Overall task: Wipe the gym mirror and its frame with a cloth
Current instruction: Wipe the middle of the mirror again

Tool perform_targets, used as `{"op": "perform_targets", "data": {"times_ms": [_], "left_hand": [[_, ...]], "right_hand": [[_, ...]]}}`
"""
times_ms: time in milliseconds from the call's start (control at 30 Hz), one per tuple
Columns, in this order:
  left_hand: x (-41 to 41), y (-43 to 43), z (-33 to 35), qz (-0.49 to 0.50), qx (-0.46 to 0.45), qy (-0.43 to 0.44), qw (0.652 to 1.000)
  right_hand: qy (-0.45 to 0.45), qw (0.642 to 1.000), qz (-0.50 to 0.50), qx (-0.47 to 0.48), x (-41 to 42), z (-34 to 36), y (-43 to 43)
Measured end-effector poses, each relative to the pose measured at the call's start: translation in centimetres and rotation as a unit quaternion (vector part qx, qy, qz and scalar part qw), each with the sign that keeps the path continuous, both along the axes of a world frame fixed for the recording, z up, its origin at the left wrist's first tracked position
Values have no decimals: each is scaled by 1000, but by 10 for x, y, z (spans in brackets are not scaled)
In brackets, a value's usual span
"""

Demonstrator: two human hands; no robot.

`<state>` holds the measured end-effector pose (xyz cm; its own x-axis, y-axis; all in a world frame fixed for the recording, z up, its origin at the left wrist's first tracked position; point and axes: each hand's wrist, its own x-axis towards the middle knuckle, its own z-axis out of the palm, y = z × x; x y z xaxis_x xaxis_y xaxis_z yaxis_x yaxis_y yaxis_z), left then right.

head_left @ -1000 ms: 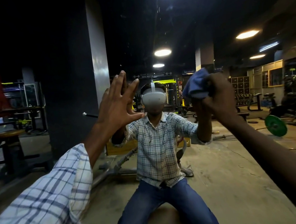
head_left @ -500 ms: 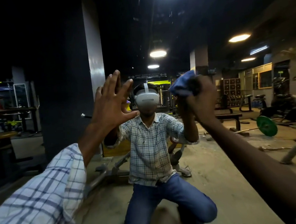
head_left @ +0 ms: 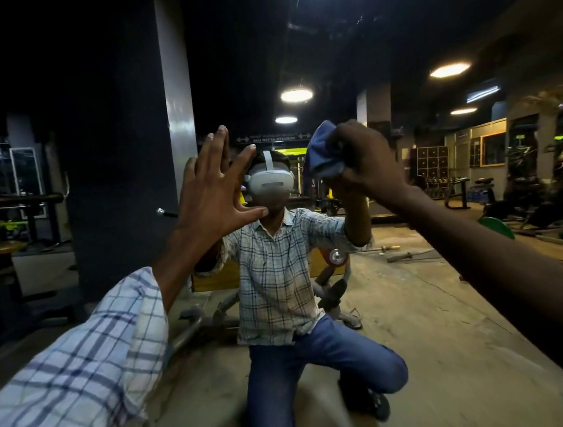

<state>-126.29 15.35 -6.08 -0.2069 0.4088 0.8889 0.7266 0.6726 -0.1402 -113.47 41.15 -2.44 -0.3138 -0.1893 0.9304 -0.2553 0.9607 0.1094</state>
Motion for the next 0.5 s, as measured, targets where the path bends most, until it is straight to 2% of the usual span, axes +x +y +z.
{"op": "perform_targets", "data": {"times_ms": [67, 133, 167, 300, 500], "left_hand": [[-3, -4, 0, -12, 2, 3, 1000], [-7, -8, 1, -23, 2, 3, 1000], [-9, -10, 1, -26, 2, 3, 1000], [-15, -16, -1, -40, 10, 15, 999], [-23, -14, -1, -53, 17, 15, 998]], "right_hand": [[84, 993, 0, -83, -4, 13, 5], [169, 966, -3, -194, -7, 22, 4], [181, 962, -4, -205, -12, 23, -2], [90, 994, 14, -58, -31, 11, -39], [103, 992, 31, -58, -36, 9, -38]]}}
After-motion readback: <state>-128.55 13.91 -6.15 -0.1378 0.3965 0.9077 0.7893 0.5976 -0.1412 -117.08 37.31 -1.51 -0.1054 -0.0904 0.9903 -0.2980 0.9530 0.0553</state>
